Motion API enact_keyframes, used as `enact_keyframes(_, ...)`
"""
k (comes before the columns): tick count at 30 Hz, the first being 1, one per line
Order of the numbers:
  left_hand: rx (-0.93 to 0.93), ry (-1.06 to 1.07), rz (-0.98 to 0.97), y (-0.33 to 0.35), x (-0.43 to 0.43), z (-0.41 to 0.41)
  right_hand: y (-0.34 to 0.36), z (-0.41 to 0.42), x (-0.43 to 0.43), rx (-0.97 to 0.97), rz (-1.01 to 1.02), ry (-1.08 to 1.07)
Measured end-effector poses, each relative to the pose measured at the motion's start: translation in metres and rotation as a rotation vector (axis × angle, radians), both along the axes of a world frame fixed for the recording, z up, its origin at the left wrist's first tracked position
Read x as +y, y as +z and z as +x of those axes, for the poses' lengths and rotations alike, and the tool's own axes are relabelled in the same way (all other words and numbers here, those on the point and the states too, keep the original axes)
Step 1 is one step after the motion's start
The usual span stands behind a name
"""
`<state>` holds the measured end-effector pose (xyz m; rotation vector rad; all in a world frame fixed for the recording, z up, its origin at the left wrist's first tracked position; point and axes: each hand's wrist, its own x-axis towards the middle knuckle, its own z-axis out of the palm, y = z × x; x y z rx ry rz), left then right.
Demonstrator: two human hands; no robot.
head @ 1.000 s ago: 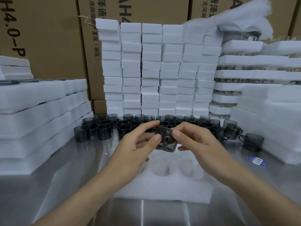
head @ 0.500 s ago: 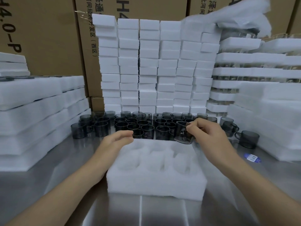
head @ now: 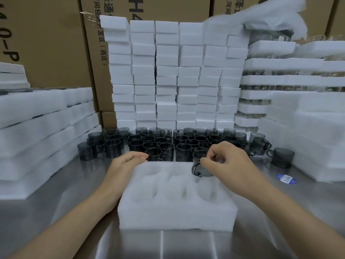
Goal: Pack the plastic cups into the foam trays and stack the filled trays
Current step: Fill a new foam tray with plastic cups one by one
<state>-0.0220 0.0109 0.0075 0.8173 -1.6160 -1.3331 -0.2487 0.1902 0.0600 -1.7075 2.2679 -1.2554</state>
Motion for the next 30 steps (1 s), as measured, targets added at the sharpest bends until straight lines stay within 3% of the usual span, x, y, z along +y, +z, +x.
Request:
enact_keyframes(11,-0.012,0.005,-0.018,0.002,0.004,0.0,-0.002,-0.003,0.002,0.039,0.068,0.057)
enact_keyframes(17,-0.029,0.021,-0.017,0.002,0.005,0.0,-0.007,-0.007,-0.003,0.009,-0.093,0.063)
enact_keyframes(22,-0.031,0.02,-0.038,0.003,0.006,0.0,-0.014,-0.013,-0.007,0.15,0.097,0.056)
enact_keyframes(27,-0.023,0.016,-0.029,0.003,0.005,0.0,-0.015,-0.014,-0.008,0.142,-0.024,0.002)
enact_keyframes(30,-0.006,0.005,-0.018,0.002,0.004,-0.002,-0.017,-0.014,-0.008,0.18,0.082,0.014)
